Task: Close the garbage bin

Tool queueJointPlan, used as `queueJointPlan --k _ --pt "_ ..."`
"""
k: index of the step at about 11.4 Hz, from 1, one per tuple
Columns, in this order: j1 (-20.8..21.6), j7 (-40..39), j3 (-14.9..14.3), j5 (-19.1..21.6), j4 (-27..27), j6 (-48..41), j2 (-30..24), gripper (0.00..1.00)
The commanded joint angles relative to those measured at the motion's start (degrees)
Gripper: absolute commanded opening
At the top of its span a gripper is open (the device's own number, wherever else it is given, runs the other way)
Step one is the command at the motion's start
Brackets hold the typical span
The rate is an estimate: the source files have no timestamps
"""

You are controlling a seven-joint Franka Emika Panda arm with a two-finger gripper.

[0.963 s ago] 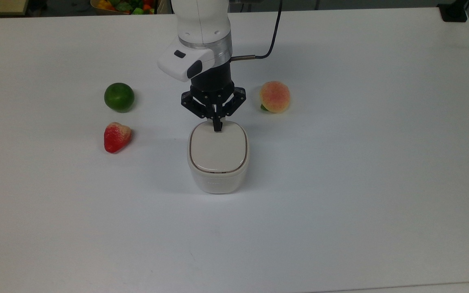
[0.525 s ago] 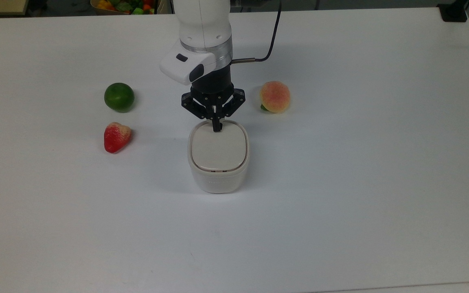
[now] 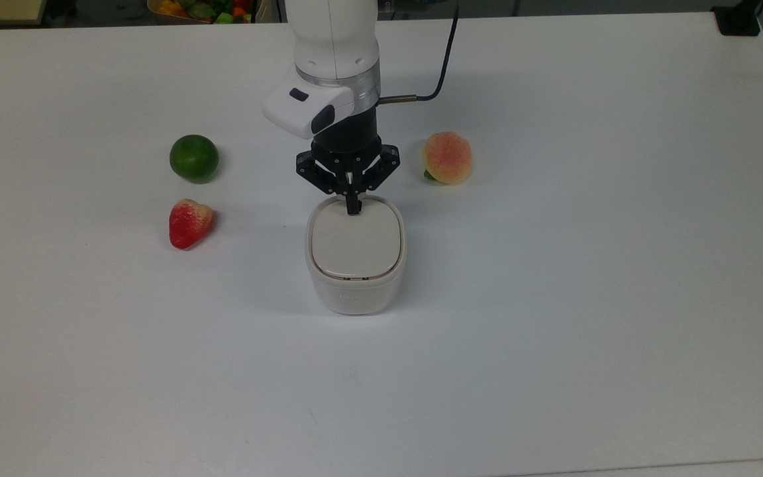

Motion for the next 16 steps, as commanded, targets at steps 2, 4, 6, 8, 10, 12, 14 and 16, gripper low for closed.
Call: queueJointPlan --k 2,4,6,8,10,12,14,16 --pt "-0.13 -0.19 -0.1 -0.33 -0.93 -1.36 -2.37 0.0" --pt "-0.22 -0.19 -0.1 0.02 -0.85 -3.64 -4.04 0.0" --pt "-0.65 -0.1 -0.1 0.98 -0.06 -9.5 -6.85 0.07" --pt "-1.53 -0.1 -0.18 3.96 0.03 -14.36 -10.18 0.85" --pt "-1.53 -0.1 -0.1 3.98 1.08 -18.31 -12.39 1.0" --pt "-1.62 -0.01 -0.1 3.89 1.96 -23.84 -14.67 1.0" --pt "-2.5 0.17 -0.01 3.98 2.14 -30.51 -18.0 1.0" --pt "-4.16 0.08 -0.1 3.98 4.33 -38.42 -19.78 1.0"
